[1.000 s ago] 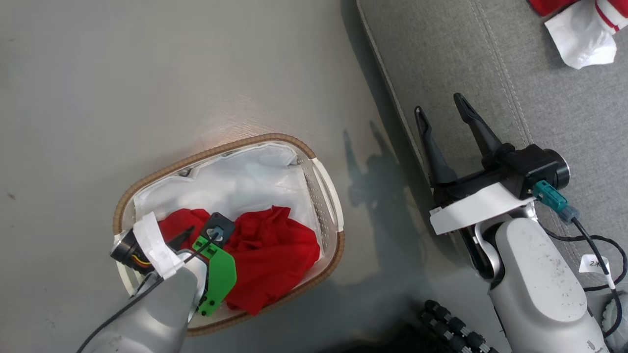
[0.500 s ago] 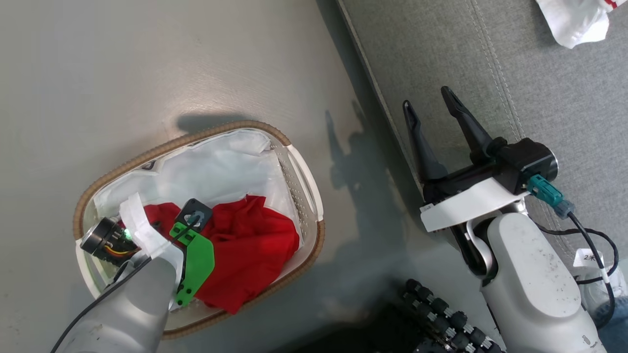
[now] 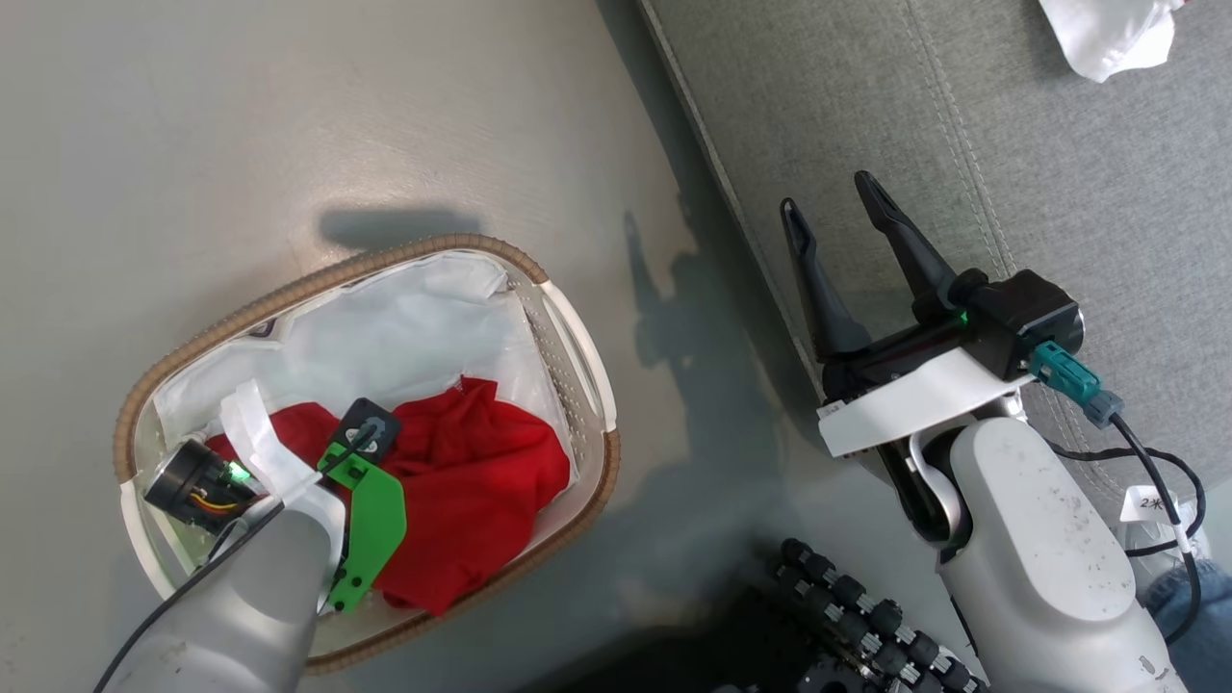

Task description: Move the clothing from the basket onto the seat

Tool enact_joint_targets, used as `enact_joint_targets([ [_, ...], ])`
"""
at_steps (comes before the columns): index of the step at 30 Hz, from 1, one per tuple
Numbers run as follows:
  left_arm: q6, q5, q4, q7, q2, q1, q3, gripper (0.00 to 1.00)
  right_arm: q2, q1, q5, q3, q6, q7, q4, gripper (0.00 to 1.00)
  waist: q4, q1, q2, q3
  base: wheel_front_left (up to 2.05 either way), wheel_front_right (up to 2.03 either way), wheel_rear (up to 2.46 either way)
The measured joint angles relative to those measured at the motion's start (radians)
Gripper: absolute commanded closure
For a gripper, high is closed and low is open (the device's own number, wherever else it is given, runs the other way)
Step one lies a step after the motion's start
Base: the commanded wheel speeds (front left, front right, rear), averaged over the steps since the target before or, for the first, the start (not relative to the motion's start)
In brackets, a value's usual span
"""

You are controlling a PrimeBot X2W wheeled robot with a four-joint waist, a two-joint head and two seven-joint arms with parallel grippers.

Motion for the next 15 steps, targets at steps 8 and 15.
enact_joint_targets([
  [8,-0.009,-0.028,-0.015,-0.070,-0.035,0.022,-0.001,1.00,0.000,0.005,-0.021,-0.024,0.000,0.000,0.016,0.00,0.017,0.0000,0.0000,-0.050,0.00,0.00,0.00],
  [15,-0.021,-0.077,-0.037,-0.166,-0.065,0.062,0.019,1.00,0.000,0.037,-0.070,-0.058,0.000,0.000,0.040,0.00,0.043,0.0000,0.0000,-0.127,0.00,0.00,0.00],
])
